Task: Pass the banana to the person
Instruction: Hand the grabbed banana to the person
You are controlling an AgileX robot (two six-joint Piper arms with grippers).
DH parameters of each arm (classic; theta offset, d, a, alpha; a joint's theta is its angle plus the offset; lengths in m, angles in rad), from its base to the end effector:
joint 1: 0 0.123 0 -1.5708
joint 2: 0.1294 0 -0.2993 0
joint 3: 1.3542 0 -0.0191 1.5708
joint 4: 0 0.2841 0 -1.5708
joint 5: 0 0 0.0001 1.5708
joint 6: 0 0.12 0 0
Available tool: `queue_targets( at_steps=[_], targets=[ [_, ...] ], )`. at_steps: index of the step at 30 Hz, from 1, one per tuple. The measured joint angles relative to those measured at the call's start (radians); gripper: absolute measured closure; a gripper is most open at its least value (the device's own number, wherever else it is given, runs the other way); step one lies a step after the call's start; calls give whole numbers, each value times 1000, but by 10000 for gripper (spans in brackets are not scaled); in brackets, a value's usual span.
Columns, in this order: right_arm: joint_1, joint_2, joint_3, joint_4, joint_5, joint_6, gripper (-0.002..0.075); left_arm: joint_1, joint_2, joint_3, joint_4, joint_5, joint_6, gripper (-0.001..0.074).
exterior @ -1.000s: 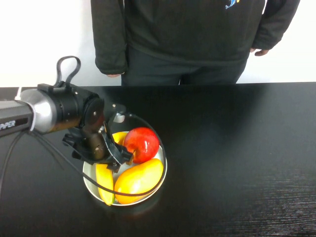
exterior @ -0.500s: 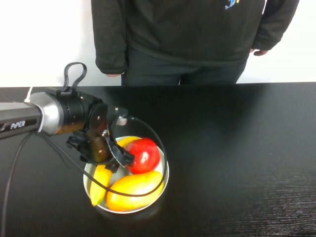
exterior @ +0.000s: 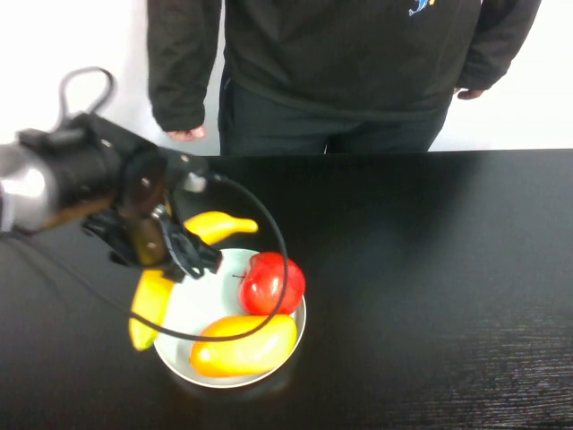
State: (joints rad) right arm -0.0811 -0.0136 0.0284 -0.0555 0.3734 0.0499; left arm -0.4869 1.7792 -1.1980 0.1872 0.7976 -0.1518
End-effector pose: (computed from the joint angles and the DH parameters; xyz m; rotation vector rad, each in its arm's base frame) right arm 0.0987 -0.0105 0.1616 0.0882 1.8698 -0.0761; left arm 0.3540 -0.1693 0.1734 0.6273 2.7584 0.0803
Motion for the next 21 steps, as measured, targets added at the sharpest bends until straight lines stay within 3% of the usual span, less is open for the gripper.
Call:
queue_targets(
  at_steps=[10,14,21],
  targets=[
    [0,0,0,0,0,0,734,-63,-302,-52,50,364,36,452],
    [0,0,0,0,0,0,734,-120,-374,-154,65,429,103,452],
    [0,0,0,0,0,0,733,-196,-317,-392,54,449,288,452]
  ],
)
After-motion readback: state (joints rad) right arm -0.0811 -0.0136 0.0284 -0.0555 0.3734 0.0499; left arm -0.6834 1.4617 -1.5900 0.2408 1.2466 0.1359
